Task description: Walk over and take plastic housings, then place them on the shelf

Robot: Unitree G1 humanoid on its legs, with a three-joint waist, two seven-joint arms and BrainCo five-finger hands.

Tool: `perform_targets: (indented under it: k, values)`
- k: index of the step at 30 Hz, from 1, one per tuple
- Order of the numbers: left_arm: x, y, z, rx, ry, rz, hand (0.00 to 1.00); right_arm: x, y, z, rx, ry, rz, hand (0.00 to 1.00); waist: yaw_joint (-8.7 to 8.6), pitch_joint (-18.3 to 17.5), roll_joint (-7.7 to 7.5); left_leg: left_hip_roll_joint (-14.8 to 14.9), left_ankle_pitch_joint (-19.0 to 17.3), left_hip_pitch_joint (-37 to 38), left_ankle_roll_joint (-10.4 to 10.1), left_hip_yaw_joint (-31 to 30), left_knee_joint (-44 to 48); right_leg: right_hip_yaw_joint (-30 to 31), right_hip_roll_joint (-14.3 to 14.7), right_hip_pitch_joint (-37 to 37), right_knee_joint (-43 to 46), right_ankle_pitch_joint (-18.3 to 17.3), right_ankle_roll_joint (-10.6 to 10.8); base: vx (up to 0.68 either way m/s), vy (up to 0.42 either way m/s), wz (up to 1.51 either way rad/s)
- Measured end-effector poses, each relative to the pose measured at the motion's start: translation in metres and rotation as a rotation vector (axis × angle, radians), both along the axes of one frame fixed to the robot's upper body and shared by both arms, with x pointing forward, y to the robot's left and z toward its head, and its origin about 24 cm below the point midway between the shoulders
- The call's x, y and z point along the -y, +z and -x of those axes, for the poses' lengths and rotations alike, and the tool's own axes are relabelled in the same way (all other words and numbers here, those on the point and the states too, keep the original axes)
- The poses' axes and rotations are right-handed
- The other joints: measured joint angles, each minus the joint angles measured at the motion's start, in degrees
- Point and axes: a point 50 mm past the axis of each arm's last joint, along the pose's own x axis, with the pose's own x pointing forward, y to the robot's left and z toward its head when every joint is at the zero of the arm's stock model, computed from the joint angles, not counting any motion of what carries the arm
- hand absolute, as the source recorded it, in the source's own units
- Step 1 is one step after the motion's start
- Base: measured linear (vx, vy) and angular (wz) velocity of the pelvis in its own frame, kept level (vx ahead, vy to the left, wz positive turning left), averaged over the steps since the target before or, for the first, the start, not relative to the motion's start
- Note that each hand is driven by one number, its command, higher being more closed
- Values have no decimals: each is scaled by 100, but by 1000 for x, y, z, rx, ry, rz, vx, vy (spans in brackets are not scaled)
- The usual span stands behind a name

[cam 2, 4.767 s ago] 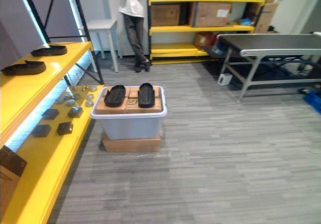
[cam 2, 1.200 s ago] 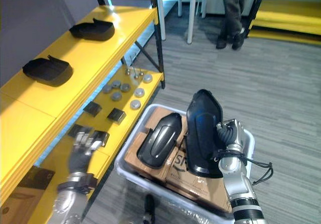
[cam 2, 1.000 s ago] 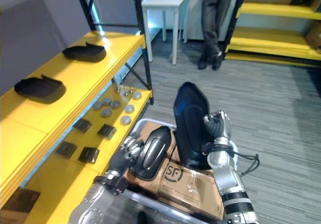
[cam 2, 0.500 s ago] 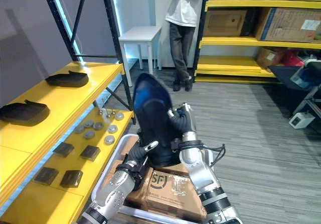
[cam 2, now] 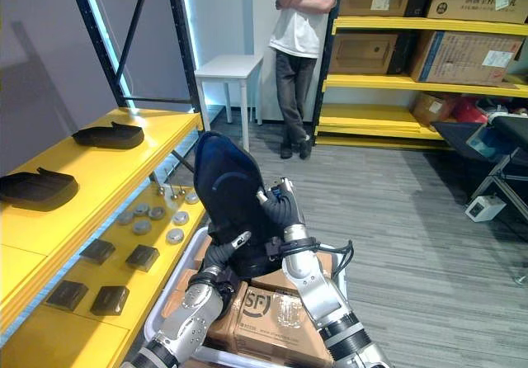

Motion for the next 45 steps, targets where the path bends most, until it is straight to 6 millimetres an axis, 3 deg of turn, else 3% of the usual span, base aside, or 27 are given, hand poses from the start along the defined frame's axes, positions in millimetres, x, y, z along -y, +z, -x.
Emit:
perform_targets:
  k: [5,9,10,16,19,22,24,29,33,34,37,38,39,41,43,44,45]
  values:
    - [0,1,1,10,20,6,100,2,-4,6,-3,-5,-24,100,-7,-41,-23,-29,6,-75,-4,-167,0,-159,0,21,-2,-3,2,-8,-7,15]
    - [-2,2,1,26,42,-14,100,6,-11,10,-30,-13,-34,100,84,-42,-37,-74,21,-94,-7,-368,0,-370,0,129,-1,-29,31,-20,-8,27]
    - [-2,3,1,34,43,-25,100,7,-13,13,-33,-14,-40,0,128,-43,-35,-97,44,-103,-13,-412,-1,-449,15,136,12,-35,32,-18,-7,33]
    - [-32,2,7,65,134,-21,100,-11,-31,40,-94,117,-131,0,158,-45,-36,-214,167,-245,-17,-905,-1,-896,-33,88,437,-332,38,-1,-16,42]
    - [-48,4,20,104,149,-45,100,-19,-33,47,-94,165,-172,0,276,-43,-39,-277,201,-282,-23,-1125,-1,-1156,-75,134,644,-486,39,15,-41,49]
    - [-65,10,27,165,132,-114,100,-23,-35,49,-110,173,-212,0,288,-41,-37,-282,157,-447,29,-920,1,-1613,-109,226,674,-527,71,0,-37,75]
    - [-79,15,33,206,125,-147,100,-19,-42,46,-137,145,-211,0,309,-8,-74,-298,22,-542,-48,-501,6,-1918,-206,300,672,-526,76,5,5,73]
    - [-115,12,60,209,214,-182,100,-20,-57,45,-208,113,-235,0,512,26,-26,-405,3,-503,-61,-372,12,-1954,-353,376,742,-670,189,18,25,26]
    - [-154,2,98,142,379,-211,100,1,-68,46,-258,30,-284,0,578,76,66,-452,62,-526,7,-572,12,-1927,-398,296,957,-822,233,12,2,4]
    - [-167,-9,118,77,445,-223,100,7,-73,47,-283,18,-283,0,643,81,79,-434,62,-558,6,-653,31,-1816,-416,152,1116,-924,232,2,-4,-18]
    - [-176,-28,149,-30,509,-220,100,17,-87,53,-351,8,-241,0,672,110,130,-291,-104,-877,-16,-406,416,-1735,-432,-131,1611,-1140,138,-3,-56,0]
    - [-175,-31,149,-39,499,-216,100,20,-90,54,-365,4,-230,0,649,117,131,-223,-349,-995,-14,-195,637,-1735,-410,-179,1621,-1158,129,-40,-103,54]
    - [-174,-33,144,-37,476,-211,100,31,-95,57,-386,-16,-217,0,572,174,-57,-19,-891,-1264,-4,338,1263,-1780,-547,-173,1584,-1201,101,-38,-61,57]
    - [-171,-35,135,-33,437,-212,100,52,-101,62,-408,-74,-220,0,525,347,-93,360,-1180,-1415,704,943,2839,-1882,-1016,-203,2210,-1418,25,47,46,37]
    - [-169,-36,130,-34,419,-207,100,75,-104,71,-421,-145,-246,0,255,318,28,450,-1074,-1187,632,900,3029,-2096,-1215,-68,2442,-1563,194,88,92,56]
    - [-166,-32,126,-11,399,-202,100,88,-106,77,-423,-185,-253,0,82,275,120,310,-1013,-1039,381,697,2575,-2379,-1350,66,2562,-1638,318,61,143,108]
    - [-163,-24,118,30,372,-197,100,92,-109,81,-435,-204,-257,0,68,276,117,141,-1125,-1022,272,722,2329,-2618,-1501,131,2606,-1640,374,62,166,113]
